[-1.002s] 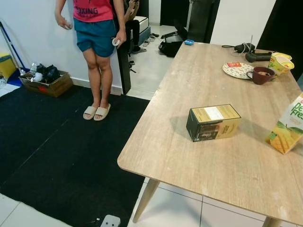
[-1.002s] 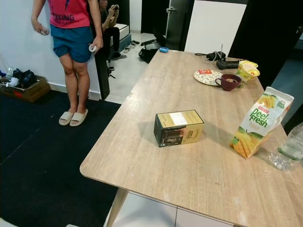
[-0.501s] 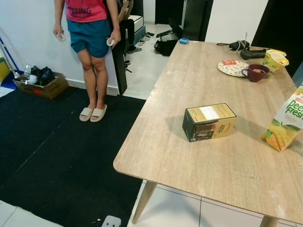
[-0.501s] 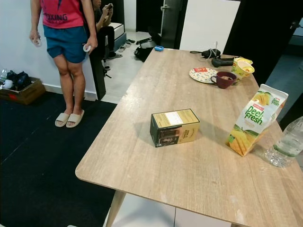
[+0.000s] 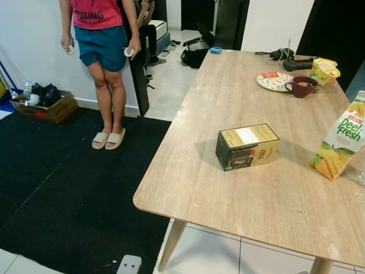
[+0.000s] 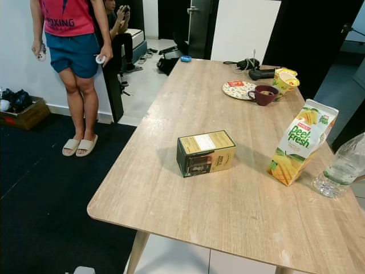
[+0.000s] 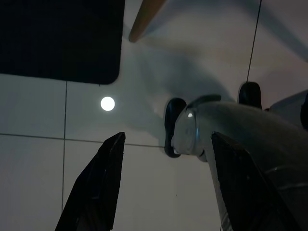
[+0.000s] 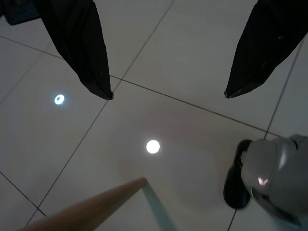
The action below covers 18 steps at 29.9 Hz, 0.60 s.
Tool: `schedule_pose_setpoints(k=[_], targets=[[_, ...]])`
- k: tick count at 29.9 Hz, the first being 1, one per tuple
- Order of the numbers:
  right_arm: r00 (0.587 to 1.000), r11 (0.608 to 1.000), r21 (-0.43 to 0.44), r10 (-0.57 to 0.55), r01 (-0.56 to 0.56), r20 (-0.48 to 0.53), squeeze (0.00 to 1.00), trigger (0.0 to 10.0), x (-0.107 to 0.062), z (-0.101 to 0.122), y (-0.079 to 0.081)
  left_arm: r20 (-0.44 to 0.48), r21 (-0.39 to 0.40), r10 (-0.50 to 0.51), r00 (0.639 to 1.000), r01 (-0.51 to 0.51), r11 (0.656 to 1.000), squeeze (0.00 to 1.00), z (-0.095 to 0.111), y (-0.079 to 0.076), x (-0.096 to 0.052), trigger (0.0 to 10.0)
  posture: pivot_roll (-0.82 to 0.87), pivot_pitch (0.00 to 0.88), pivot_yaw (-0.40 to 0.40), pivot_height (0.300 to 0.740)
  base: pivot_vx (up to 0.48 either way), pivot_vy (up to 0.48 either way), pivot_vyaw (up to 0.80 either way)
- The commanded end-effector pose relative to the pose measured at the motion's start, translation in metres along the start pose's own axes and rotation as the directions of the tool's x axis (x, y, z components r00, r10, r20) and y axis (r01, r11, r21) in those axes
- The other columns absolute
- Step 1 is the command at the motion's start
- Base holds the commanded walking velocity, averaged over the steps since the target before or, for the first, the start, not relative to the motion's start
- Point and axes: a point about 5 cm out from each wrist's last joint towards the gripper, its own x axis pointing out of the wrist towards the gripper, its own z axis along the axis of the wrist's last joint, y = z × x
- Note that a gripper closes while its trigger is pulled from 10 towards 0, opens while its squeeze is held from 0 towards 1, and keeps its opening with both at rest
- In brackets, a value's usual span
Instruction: Restocking fridge
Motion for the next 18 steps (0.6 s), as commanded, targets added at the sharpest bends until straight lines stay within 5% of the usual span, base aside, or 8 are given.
schedule_pose_setpoints(k=[1,5,18], targets=[[1.0,1.0,-0.019,-0.002,0.001,-0.009,0.0,10.0,0.0,-0.004,0.004,0.017,0.003,-0.003,1.0,0.003,1.0,0.0,0.002,0.004,-0.001,10.0,0.06,0.0,-0.04,0.74,0.0,0.0,0.0],[1.0,0.999,-0.038,-0.001,0.001,-0.012,0.0,10.0,0.0,-0.005,0.005,0.037,0.011,-0.025,0.999,0.025,1.0,0.0,0.006,0.004,-0.001,10.0,0.06,0.0,-0.038,0.74,0.0,0.0,0.0],[1.0,0.997,-0.074,0.008,-0.009,-0.012,0.0,10.0,0.0,-0.003,0.006,0.259,0.203,-0.245,0.934,0.195,0.959,0.0,0.077,-0.01,0.003,10.0,0.07,0.0,-0.033,0.74,0.0,0.0,0.0]])
